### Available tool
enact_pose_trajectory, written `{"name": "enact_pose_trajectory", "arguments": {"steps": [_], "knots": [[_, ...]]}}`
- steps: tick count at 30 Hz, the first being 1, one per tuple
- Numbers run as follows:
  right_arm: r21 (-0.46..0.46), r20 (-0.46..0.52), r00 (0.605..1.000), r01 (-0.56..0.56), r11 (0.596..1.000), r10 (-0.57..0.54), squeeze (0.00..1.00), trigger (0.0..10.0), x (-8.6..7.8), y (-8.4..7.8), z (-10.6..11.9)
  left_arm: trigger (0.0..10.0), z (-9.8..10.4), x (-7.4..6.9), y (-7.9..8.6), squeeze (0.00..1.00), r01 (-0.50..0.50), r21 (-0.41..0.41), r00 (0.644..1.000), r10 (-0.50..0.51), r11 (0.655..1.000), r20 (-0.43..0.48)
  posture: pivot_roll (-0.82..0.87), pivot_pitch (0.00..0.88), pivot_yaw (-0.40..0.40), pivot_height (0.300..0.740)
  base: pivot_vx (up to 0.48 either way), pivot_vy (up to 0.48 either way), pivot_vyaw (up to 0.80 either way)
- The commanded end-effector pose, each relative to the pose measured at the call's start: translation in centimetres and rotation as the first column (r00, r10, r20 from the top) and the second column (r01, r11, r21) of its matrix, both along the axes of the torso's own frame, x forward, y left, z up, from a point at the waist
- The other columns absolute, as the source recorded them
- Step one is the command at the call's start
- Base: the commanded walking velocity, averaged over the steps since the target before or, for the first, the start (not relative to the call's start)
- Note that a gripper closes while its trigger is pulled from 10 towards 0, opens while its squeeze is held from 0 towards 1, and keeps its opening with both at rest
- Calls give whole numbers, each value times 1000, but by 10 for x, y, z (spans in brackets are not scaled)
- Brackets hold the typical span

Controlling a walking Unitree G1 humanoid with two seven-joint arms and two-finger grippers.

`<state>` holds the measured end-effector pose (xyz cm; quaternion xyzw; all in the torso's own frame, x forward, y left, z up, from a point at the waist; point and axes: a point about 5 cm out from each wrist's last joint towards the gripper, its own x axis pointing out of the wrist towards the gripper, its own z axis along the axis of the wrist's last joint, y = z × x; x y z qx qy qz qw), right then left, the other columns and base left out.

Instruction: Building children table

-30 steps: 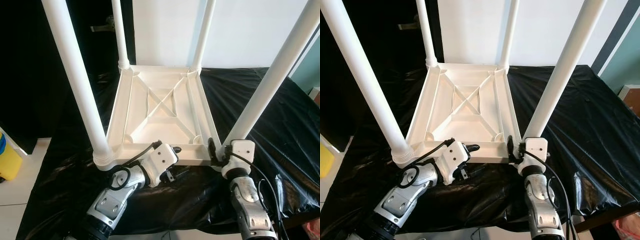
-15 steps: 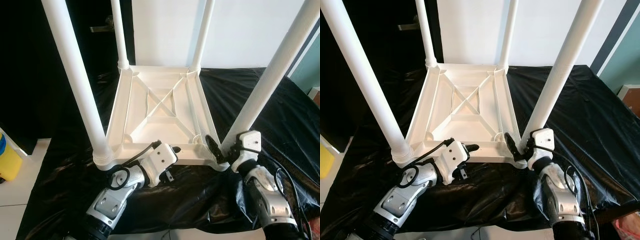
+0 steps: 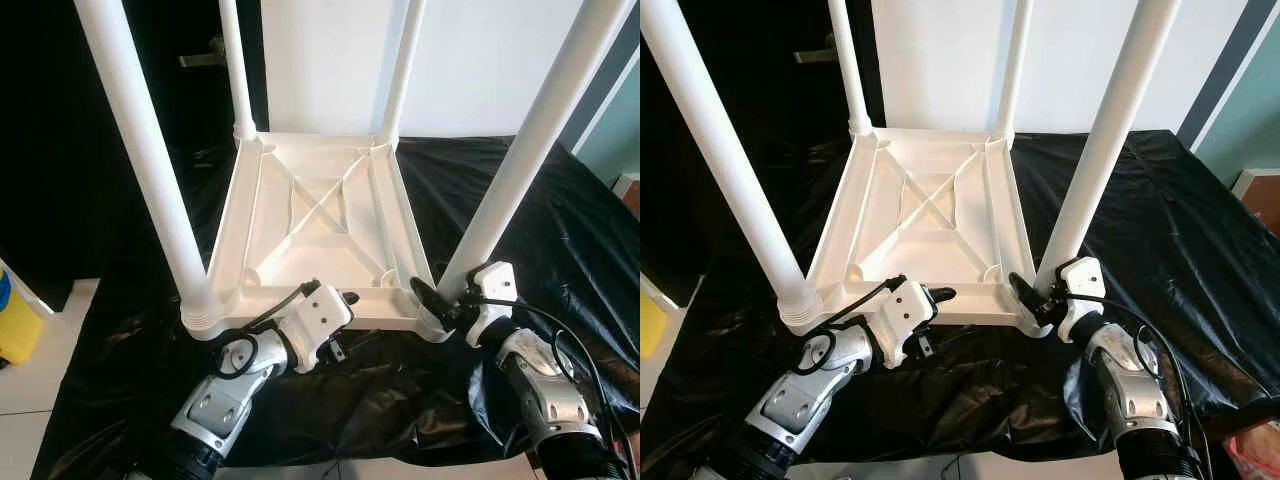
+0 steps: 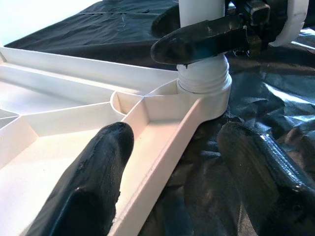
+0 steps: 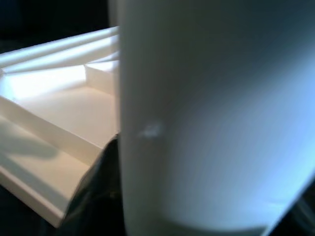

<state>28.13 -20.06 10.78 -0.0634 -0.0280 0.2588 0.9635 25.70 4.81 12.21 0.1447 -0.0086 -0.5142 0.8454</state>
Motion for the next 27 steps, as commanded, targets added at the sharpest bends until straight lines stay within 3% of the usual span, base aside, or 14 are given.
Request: {"name": "enact_pose_trajectory", "arguments": {"steps": [1,7,8,9,10,14,19,27], "knots": [[-23,-35,999,-19,1000,18,0,0,-2,-1,-8,10000,1,0,0,0,-1,3,1000,1,1000,-1,4,0,-30,740,0,0,0],[-16,-46,999,7,1000,-8,0,0,-5,-5,-11,10000,1,0,0,0,2,5,1000,-2,1000,-2,-1,0,-23,740,0,0,0],[-14,-49,999,17,1000,-17,0,2314,-5,-6,-12,10000,1,0,0,0,3,5,1000,-3,1000,-2,-1,0,-23,740,0,0,0],[-14,-49,999,17,1000,-17,0,2314,-5,-6,-12,10000,1,0,0,0,3,5,1000,-3,1000,-2,-1,0,-23,740,0,0,0],[-13,-51,998,32,999,-33,0,10000,-6,-7,-12,10000,1,0,0,0,4,5,1000,-4,1000,-3,-2,0,-22,740,0,0,0],[4,-48,996,69,998,-68,0,10000,-6,-8,-12,10000,1,0,0,0,7,7,1000,-7,1000,-4,-4,0,-20,740,0,0,0],[27,-20,967,254,967,-254,0,10000,-6,-12,-10,10000,1,-1,0,0,8,8,1000,-8,1000,-6,-6,0,-20,740,0,0,0],[59,-9,937,350,935,-350,0,10000,-8,-8,-8,10000,1,-1,0,0,7,9,1000,-7,1000,-6,-7,0,-23,740,0,0,0]]}}
